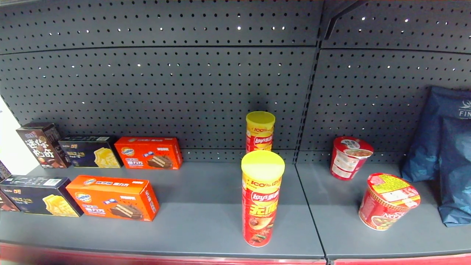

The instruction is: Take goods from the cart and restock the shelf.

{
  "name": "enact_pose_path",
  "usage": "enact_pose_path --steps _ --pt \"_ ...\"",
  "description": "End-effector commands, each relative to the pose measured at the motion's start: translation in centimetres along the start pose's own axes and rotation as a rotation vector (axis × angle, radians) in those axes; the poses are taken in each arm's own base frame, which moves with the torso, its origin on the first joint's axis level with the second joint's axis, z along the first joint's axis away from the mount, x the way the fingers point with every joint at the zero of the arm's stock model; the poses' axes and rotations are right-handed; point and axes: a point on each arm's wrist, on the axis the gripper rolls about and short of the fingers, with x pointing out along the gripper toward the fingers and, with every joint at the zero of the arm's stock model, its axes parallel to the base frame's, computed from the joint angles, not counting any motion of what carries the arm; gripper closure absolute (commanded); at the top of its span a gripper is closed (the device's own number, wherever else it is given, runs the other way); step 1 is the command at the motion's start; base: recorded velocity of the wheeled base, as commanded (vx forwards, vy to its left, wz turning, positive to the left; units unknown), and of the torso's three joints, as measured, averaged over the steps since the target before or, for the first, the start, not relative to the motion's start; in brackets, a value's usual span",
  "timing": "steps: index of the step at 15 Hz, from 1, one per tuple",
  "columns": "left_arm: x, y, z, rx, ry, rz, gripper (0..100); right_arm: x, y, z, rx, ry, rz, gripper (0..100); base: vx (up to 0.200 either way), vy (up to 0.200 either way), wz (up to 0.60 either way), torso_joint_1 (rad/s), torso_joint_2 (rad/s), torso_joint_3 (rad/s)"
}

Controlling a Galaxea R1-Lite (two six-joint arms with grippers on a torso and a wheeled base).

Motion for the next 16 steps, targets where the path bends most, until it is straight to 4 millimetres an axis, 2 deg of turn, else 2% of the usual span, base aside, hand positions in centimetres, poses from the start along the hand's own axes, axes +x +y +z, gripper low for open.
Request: enact_pose_path --steps 1,12,13,14,15,16 --pt "0.0 0.0 0.0 0.001 0.0 0.0 0 0.0 0.0 0.0 0.0 0.002 0.0 0 0.0 0.0 0.0 0.0 0.0 0.0" --pt "0.0 0.0 0.1 0.005 -0.004 0.003 0 0.0 0.0 0.0 0.0 0.002 0.0 0 0.0 0.0 0.0 0.0 0.0 0.0" --pt "-0.5 0.1 3.8 0.054 -0.081 -0.023 0 0.0 0.0 0.0 0.0 0.002 0.0 0 0.0 0.0 0.0 0.0 0.0 0.0" --pt "-0.3 0.2 6.5 0.092 -0.086 -0.056 0 0.0 0.0 0.0 0.0 0.002 0.002 0 0.0 0.0 0.0 0.0 0.0 0.0" --pt "1.9 0.1 10.7 0.118 -0.014 -0.212 0 0.0 0.0 0.0 0.0 0.002 0.005 0 0.0 0.0 0.0 0.0 0.0 0.0" --pt "3.7 -0.2 13.4 0.111 0.007 -0.363 0 0.0 0.0 0.0 0.0 0.002 0.006 0 0.0 0.0 0.0 0.0 0.0 0.0"
